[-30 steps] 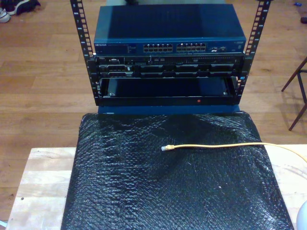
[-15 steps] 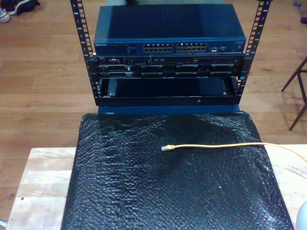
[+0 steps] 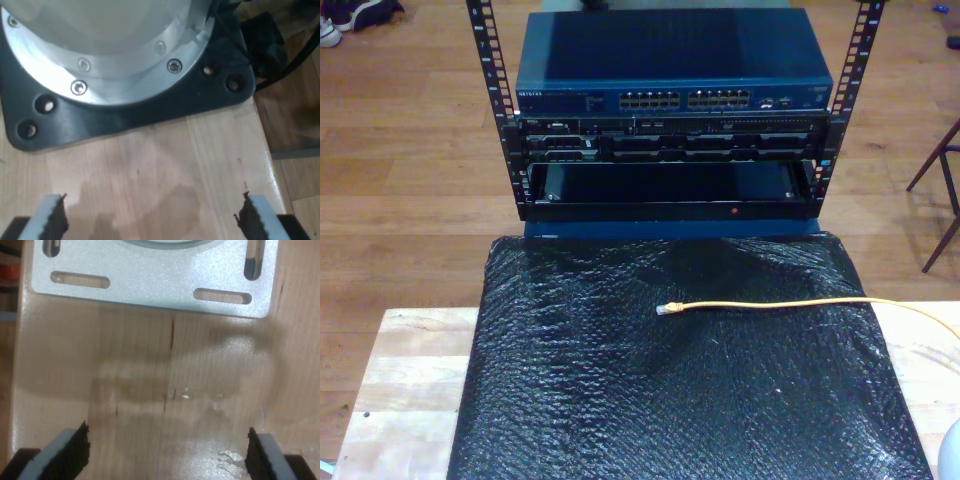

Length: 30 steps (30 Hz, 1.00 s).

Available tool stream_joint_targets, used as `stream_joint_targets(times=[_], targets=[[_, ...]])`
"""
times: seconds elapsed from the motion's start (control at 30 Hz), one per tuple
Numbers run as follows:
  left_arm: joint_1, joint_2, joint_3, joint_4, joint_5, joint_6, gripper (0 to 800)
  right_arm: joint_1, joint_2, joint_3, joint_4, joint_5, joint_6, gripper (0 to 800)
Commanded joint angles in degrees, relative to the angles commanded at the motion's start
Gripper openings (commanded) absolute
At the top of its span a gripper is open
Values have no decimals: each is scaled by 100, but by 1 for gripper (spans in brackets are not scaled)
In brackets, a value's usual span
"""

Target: Grab the cable and plug it in

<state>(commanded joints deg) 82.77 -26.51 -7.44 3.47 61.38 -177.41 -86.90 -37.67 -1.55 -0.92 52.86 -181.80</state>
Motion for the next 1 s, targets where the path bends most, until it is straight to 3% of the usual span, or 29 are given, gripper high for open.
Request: stream_joint_targets(times=[1.0], targets=[[0,9,-9,9,44,0,800,0,-44,-70,0,62,88,798]])
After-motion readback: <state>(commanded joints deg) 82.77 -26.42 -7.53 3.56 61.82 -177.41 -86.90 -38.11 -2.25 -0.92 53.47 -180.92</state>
